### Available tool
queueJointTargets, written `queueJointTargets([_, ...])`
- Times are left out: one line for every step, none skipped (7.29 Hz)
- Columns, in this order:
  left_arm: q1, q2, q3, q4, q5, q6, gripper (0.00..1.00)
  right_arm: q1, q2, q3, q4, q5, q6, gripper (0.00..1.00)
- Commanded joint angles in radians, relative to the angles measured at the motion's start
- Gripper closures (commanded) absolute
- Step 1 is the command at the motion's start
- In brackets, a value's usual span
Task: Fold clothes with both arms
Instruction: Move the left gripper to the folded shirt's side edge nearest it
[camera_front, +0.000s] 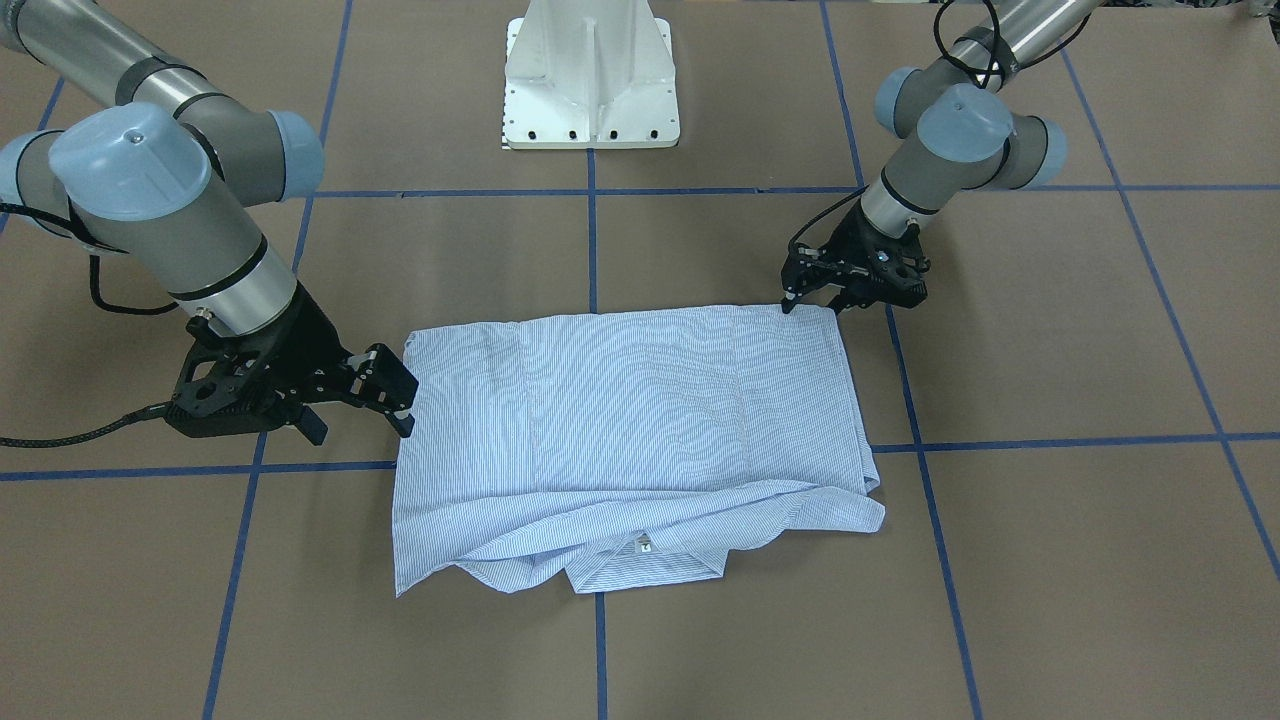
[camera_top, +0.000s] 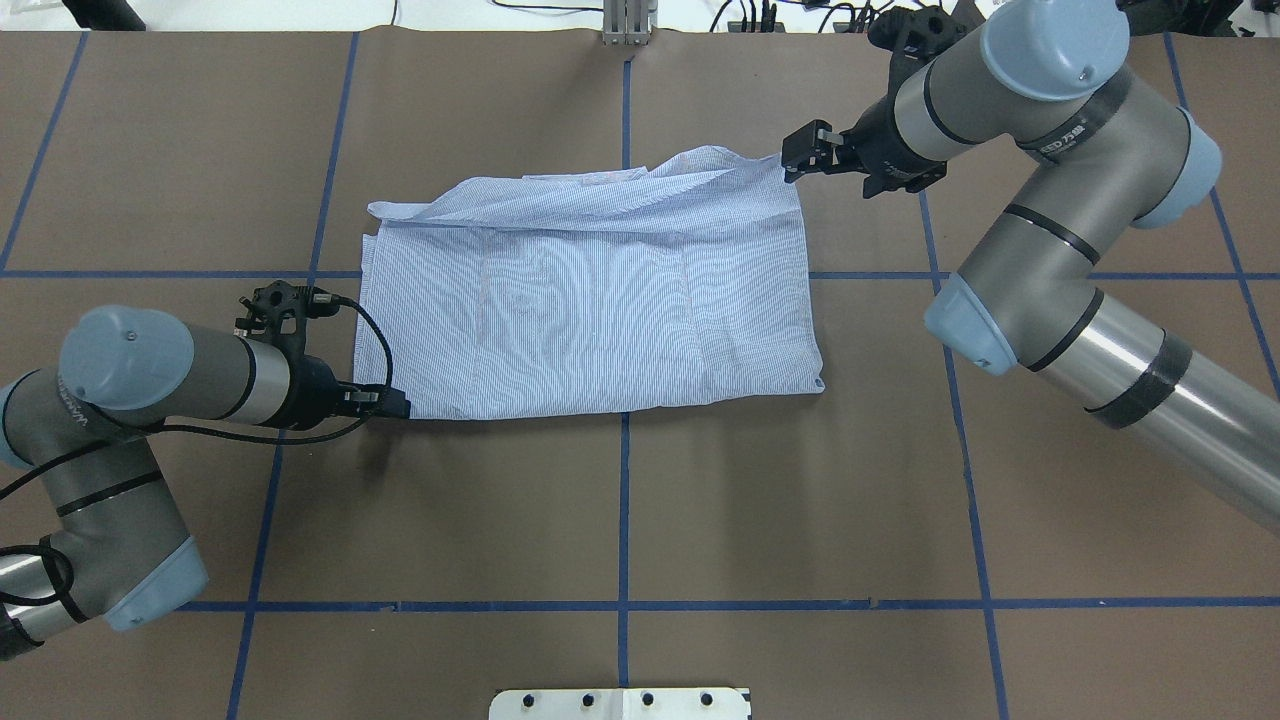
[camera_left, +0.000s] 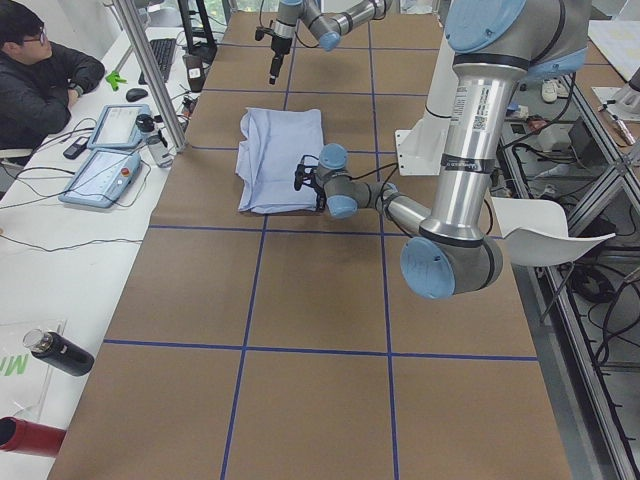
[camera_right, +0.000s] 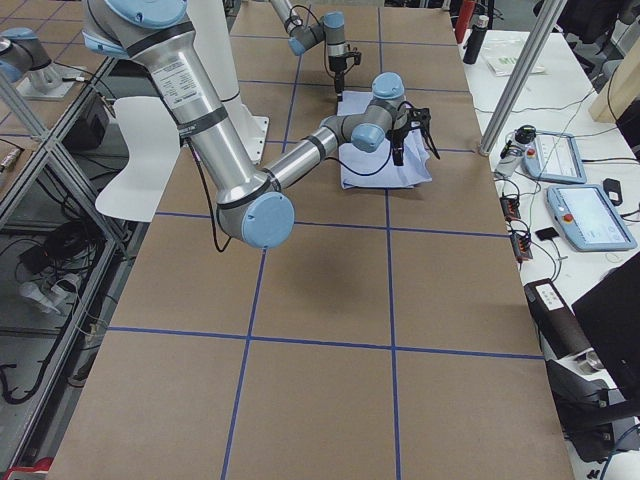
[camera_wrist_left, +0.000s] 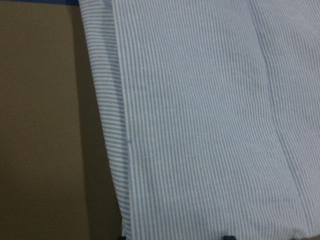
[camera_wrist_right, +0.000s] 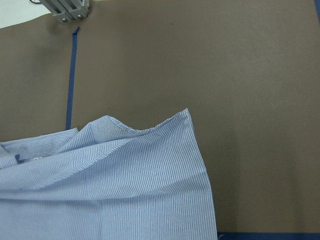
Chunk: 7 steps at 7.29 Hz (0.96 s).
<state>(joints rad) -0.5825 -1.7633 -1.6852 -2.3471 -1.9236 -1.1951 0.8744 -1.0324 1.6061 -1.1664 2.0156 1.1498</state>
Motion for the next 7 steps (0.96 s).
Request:
queueJointTargets([0.001,0.001,-0.001,0.0,-0.001,-0.003,0.78,0.0,0.0,0.0,0.001,0.0,-0.001,0.0])
queueJointTargets([0.0,0.011,-0.011,0.003,-0.003,-0.003,1.0,-0.002,0.0,0.0,0.001,0.0,0.001,0.0])
queueJointTargets([-0.008,0.018,-0.014,0.005,-0.003,0.002,1.0,-0.003,0.0,0.0,0.001,-0.002,0.001,0.0])
queueJointTargets([-0.017,0.039,-0.016,0.005,-0.003,0.011,1.0,-0.008,0.0,0.002,0.001,-0.002,0.002,0.0])
queueJointTargets([-0.043,0.047,-0.011,0.011,-0.002,0.018,1.0,-0.012,0.0,0.002,0.002,-0.003,0.002,0.0])
queueJointTargets([-0.087,0.047,0.002,0.014,0.002,0.11,1.0,-0.017,0.0,0.002,0.002,-0.003,0.004,0.0])
queueJointTargets([-0.168,0.036,0.057,0.026,0.0,0.218,1.0,-0.02,0.002,0.002,0.002,-0.003,0.004,0.0])
